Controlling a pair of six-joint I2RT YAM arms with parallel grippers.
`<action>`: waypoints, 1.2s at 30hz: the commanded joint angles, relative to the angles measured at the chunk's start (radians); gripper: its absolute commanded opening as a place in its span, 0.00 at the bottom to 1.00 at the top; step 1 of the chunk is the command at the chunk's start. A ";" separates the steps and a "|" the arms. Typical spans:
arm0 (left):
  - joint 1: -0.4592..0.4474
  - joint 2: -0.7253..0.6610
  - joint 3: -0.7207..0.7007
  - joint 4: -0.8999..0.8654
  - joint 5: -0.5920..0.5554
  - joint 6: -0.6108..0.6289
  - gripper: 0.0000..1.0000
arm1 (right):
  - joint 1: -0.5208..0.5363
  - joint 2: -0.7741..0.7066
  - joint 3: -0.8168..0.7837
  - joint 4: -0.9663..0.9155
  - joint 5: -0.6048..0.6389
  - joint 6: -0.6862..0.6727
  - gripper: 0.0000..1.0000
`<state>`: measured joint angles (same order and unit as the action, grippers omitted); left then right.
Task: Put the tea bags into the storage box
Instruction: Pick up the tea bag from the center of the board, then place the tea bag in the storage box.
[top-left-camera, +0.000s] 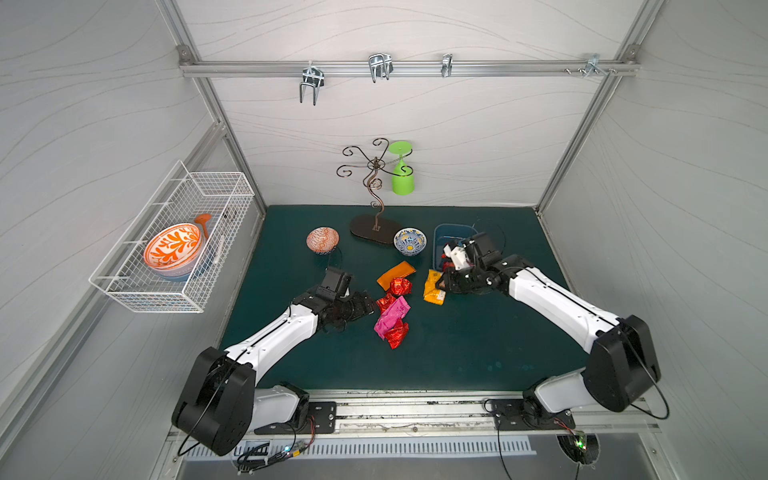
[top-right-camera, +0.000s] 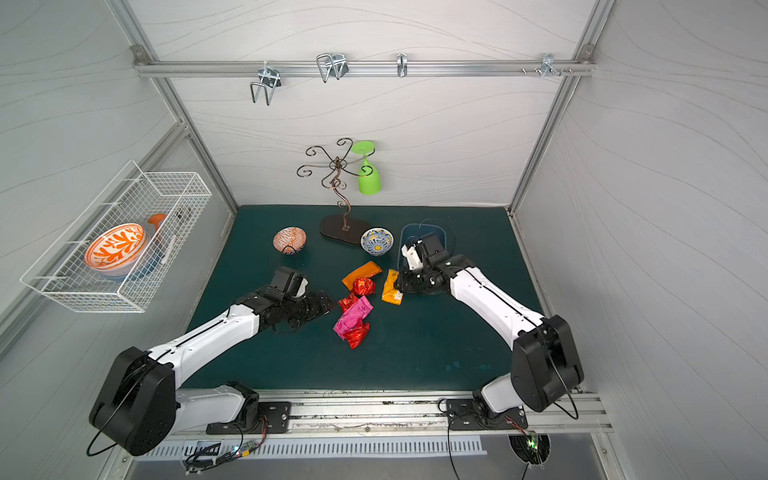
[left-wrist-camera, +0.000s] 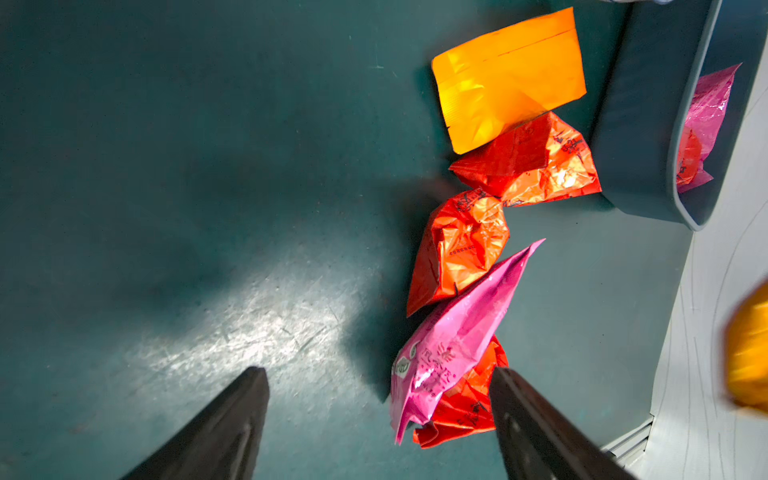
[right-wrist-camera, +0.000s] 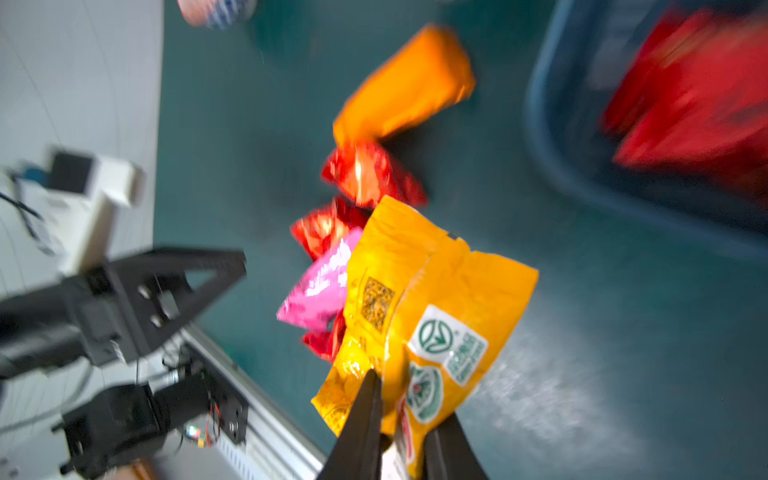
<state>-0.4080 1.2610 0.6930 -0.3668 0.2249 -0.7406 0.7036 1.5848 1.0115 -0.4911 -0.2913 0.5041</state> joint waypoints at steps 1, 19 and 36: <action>-0.005 0.000 0.028 0.019 0.004 -0.001 0.88 | -0.065 -0.104 0.055 -0.073 -0.011 -0.048 0.18; -0.005 -0.009 0.019 0.019 0.001 -0.002 0.88 | -0.415 0.150 0.392 -0.061 0.009 -0.217 0.18; -0.005 -0.011 0.012 0.019 -0.004 -0.003 0.88 | -0.400 0.395 0.483 -0.028 0.075 -0.202 0.23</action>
<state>-0.4080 1.2583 0.6930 -0.3668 0.2249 -0.7406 0.2932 1.9499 1.4677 -0.5129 -0.2459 0.3149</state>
